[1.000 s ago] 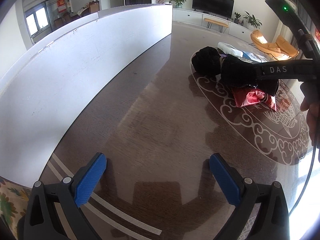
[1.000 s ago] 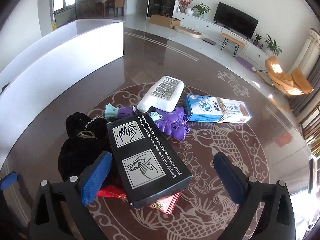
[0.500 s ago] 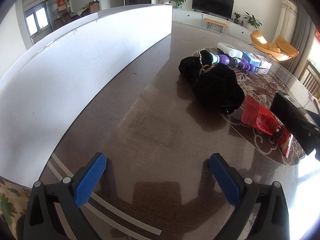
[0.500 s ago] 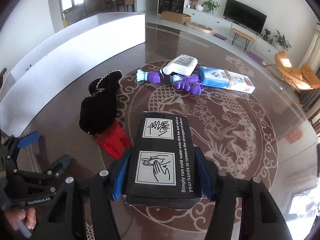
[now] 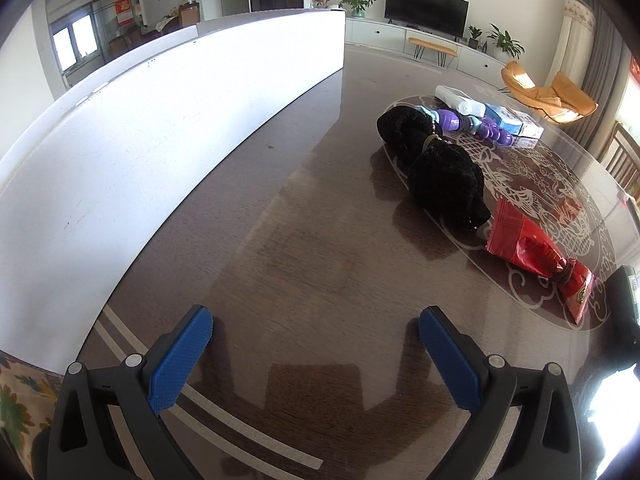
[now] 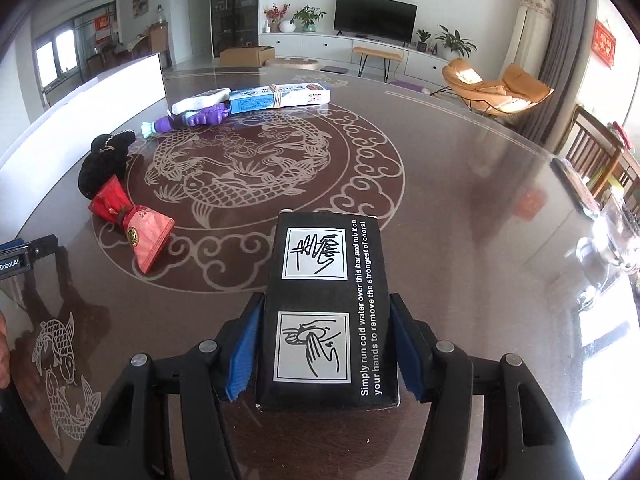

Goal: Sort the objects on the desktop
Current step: 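Lift the black soap box off the table with the right tool, then grasp the red snack bag with the left tool while the right holds the box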

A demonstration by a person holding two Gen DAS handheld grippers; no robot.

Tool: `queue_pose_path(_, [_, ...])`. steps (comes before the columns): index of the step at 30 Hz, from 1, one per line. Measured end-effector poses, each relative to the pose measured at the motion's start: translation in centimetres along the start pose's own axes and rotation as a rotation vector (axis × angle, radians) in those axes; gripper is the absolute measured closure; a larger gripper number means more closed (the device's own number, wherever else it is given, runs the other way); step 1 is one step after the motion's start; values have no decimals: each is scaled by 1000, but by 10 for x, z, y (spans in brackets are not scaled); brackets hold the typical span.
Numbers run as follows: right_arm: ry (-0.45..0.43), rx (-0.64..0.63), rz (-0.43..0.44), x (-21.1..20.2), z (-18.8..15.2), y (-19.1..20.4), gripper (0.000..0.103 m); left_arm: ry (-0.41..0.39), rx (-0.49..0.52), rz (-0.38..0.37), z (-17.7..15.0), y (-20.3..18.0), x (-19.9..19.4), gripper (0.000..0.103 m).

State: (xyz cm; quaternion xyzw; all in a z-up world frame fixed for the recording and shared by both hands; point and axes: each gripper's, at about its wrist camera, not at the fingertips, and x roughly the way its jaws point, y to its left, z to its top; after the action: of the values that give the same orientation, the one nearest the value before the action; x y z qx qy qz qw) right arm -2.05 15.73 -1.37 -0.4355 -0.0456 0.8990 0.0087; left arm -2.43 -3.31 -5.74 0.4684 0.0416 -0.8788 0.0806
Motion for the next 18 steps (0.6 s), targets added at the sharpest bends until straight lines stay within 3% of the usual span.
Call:
queue_pose_path(6, [19, -19, -18, 28, 26, 15, 43, 0, 0, 0, -1, 0, 0, 0])
queue_pose_path(12, [26, -3, 19, 55, 56, 30, 43, 1, 2, -3, 1, 1, -1, 0])
queue_pose_path(18, [29, -87, 86, 50, 55, 66, 43, 3, -31, -37, 1, 7, -5, 0])
